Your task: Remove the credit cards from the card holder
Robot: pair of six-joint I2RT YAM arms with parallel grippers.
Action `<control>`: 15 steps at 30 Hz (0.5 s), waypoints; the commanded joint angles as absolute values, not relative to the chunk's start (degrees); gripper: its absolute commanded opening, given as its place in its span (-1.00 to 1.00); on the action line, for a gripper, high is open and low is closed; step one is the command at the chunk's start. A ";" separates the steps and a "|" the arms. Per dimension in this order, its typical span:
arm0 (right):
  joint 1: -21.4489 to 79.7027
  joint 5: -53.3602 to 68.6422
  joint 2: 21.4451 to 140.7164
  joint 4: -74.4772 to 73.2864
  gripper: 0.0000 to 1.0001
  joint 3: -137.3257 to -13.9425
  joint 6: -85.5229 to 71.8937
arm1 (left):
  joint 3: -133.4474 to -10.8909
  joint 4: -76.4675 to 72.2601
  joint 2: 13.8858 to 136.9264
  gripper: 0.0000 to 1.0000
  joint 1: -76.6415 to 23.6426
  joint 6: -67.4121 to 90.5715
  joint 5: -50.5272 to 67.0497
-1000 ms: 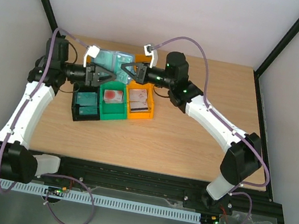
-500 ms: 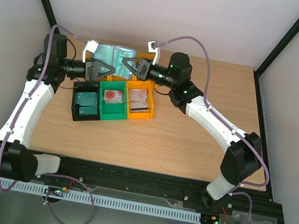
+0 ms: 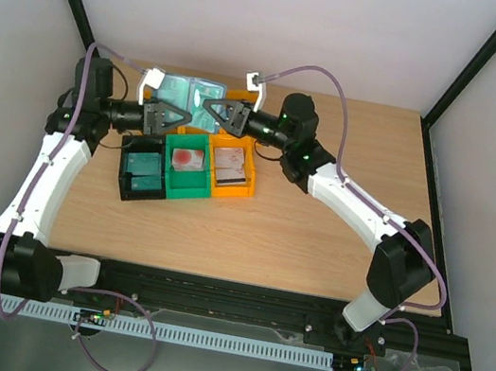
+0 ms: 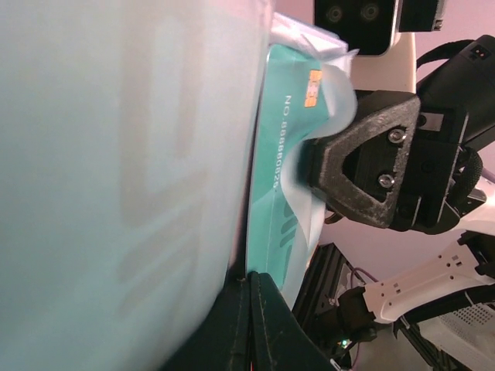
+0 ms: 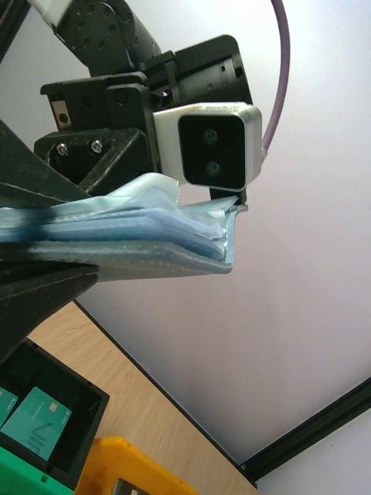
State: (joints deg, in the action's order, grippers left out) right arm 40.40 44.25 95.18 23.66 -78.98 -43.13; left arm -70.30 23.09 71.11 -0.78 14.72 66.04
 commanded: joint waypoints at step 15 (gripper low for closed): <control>42.80 50.72 92.49 31.19 -0.97 -76.78 -45.72 | -69.67 19.07 71.67 -0.55 -8.10 16.79 67.14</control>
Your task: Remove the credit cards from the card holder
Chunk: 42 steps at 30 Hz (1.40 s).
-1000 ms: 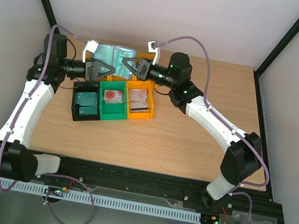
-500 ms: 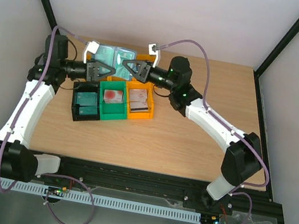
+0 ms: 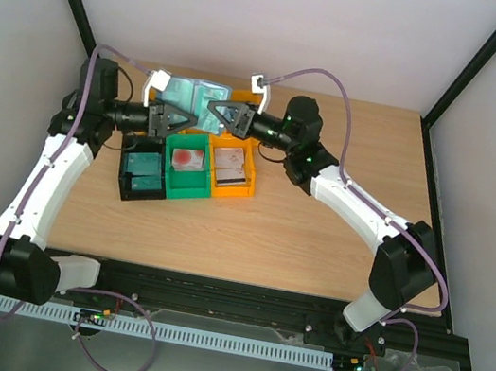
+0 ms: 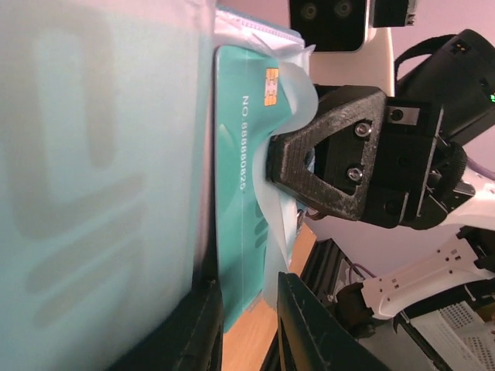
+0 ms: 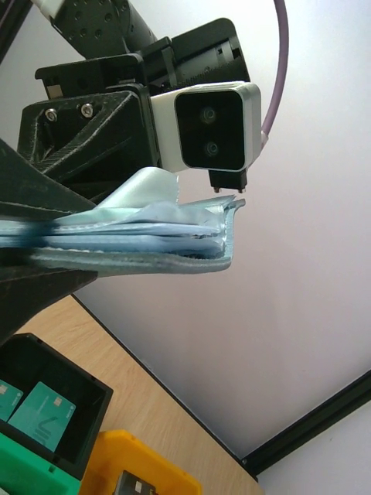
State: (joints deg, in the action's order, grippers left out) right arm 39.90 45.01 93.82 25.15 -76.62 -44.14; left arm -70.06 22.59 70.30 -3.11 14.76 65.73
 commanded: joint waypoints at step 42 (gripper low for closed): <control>40.43 54.84 90.84 33.32 -0.97 -76.46 -48.19 | -67.28 11.07 73.39 -0.39 -10.68 24.51 63.55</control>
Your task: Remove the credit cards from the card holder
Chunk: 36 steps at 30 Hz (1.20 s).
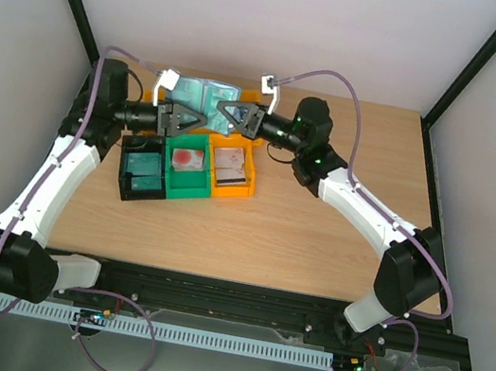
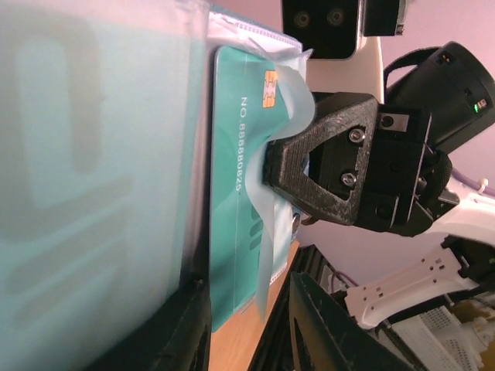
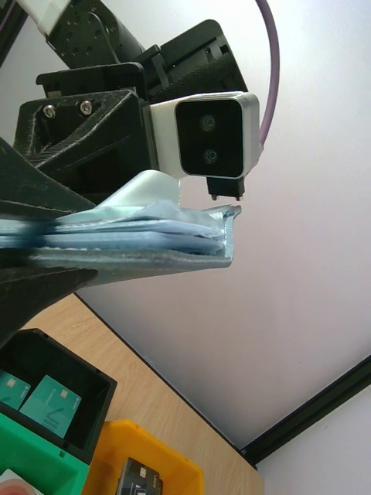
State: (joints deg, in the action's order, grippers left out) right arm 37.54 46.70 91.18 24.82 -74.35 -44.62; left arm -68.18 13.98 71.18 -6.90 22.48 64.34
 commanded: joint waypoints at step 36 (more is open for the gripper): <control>37.18 55.27 86.25 28.84 -0.97 -70.70 -45.17 | -69.06 19.12 69.99 -0.95 -5.46 14.01 68.42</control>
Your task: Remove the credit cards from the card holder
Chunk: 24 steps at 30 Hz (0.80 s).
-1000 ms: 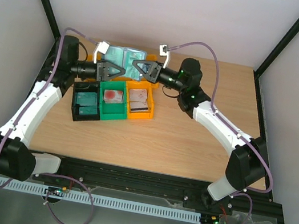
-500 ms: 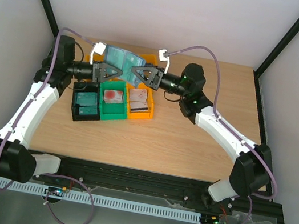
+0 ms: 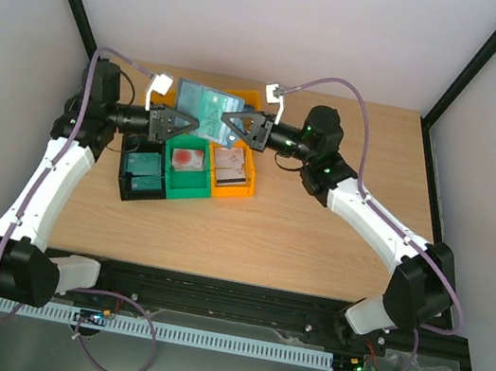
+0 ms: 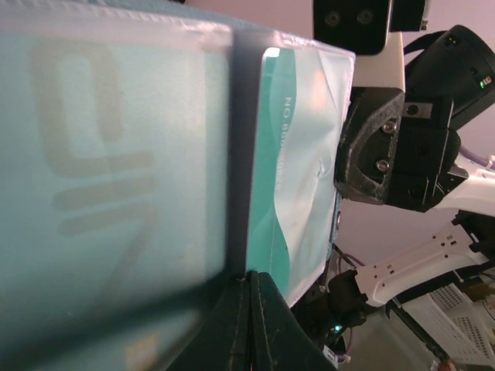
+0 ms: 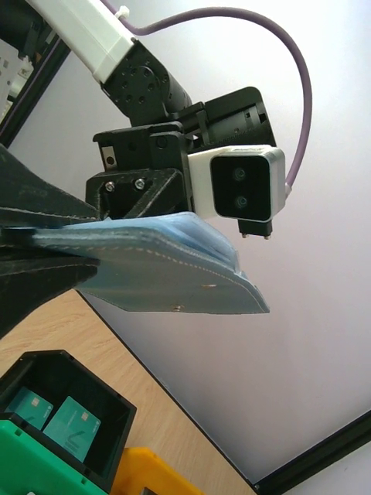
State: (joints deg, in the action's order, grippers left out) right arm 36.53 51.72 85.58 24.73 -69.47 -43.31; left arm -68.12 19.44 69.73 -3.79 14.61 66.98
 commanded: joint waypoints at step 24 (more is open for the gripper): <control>35.47 57.09 84.57 29.71 -0.97 -68.61 -45.06 | -68.16 15.82 69.15 -0.95 -5.55 17.64 73.51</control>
State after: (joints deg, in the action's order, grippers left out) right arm 34.85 56.34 86.54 31.38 -68.49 -47.99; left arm -67.55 14.04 70.13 -5.98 19.35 70.22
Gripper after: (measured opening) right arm 0.048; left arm 0.039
